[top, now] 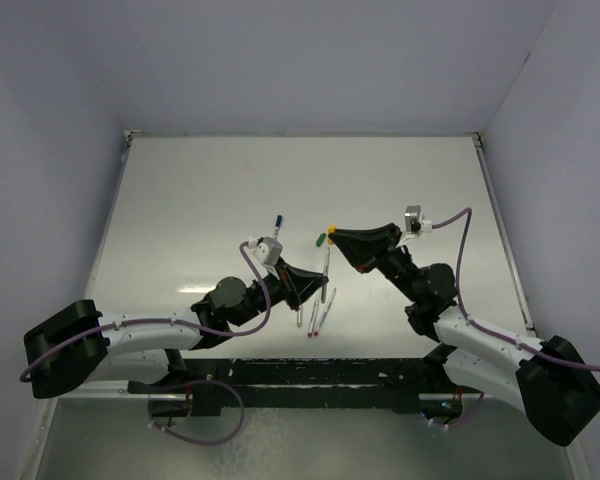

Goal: Insert the pens into the pen caps

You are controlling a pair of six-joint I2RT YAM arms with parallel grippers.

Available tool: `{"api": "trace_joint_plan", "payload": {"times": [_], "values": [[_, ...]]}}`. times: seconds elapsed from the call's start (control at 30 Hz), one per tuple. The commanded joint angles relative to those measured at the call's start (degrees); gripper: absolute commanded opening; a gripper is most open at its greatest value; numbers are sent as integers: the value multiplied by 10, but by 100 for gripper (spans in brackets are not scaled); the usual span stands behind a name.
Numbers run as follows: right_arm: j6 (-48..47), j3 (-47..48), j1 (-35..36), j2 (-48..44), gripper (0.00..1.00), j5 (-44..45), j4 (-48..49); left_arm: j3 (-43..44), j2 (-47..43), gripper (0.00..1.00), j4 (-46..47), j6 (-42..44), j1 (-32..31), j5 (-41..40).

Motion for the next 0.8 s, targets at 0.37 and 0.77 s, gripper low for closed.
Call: {"api": "trace_joint_plan", "payload": {"times": [0.37, 0.77], "values": [[9, -5, 5, 12, 0, -23, 54, 9, 2, 0, 38, -3, 1, -9], [10, -14, 9, 25, 0, -23, 62, 5, -7, 0, 40, -1, 1, -10]]}}
